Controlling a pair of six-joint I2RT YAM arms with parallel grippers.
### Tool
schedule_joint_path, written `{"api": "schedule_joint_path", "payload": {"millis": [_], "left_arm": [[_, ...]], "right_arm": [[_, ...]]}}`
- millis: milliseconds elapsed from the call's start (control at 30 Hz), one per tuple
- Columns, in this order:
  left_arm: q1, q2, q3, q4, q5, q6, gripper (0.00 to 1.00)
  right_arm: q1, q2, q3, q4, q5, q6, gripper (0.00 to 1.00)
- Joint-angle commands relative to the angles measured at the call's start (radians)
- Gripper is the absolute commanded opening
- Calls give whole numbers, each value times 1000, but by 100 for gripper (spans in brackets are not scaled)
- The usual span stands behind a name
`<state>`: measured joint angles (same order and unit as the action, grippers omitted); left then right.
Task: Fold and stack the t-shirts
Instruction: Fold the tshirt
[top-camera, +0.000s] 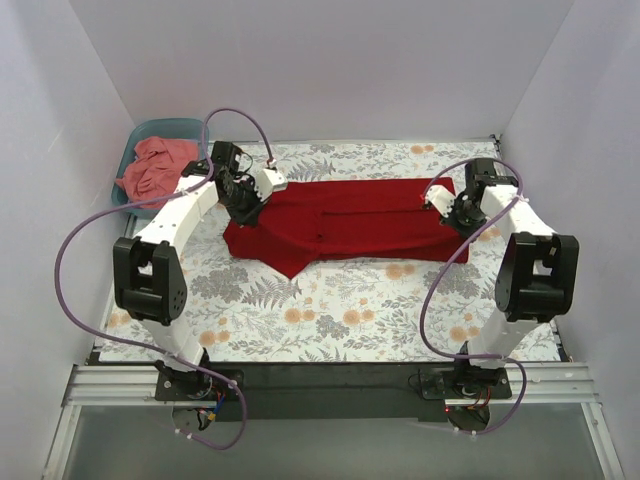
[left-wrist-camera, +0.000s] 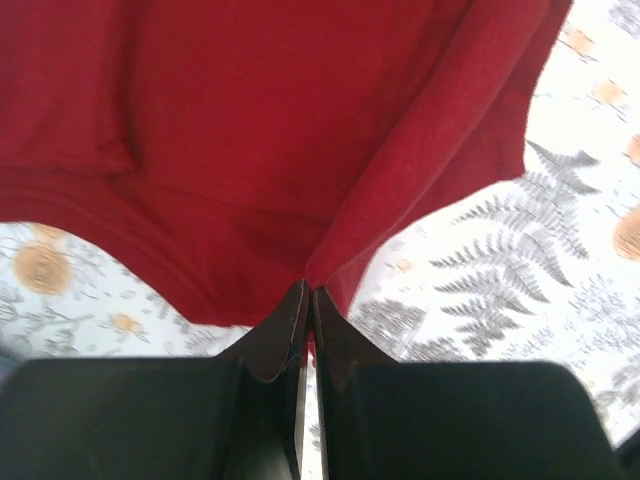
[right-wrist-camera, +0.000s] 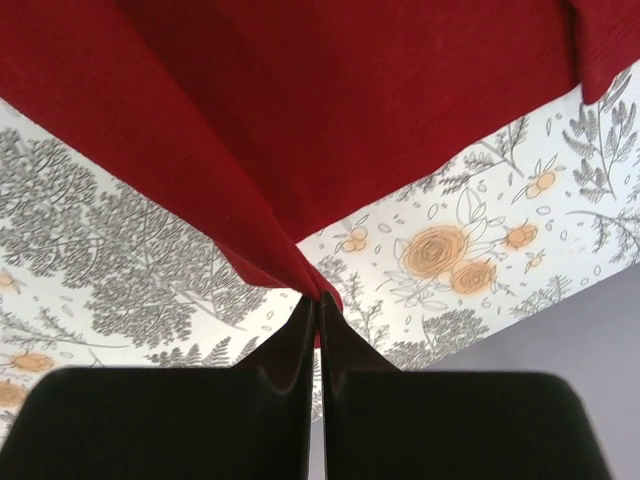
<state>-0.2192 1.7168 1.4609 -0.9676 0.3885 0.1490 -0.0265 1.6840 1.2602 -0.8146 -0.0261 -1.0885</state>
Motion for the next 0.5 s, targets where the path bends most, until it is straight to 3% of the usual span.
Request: {"api": "schedule_joint_path", "payload": {"millis": [0, 467], "left_arm": [[11, 58, 93, 32, -26, -14, 0], [29, 260, 302, 81, -36, -25, 0]], "right_arm": [[-9, 63, 85, -32, 3, -56, 1], [-12, 272, 315, -31, 18, -79, 1]]}}
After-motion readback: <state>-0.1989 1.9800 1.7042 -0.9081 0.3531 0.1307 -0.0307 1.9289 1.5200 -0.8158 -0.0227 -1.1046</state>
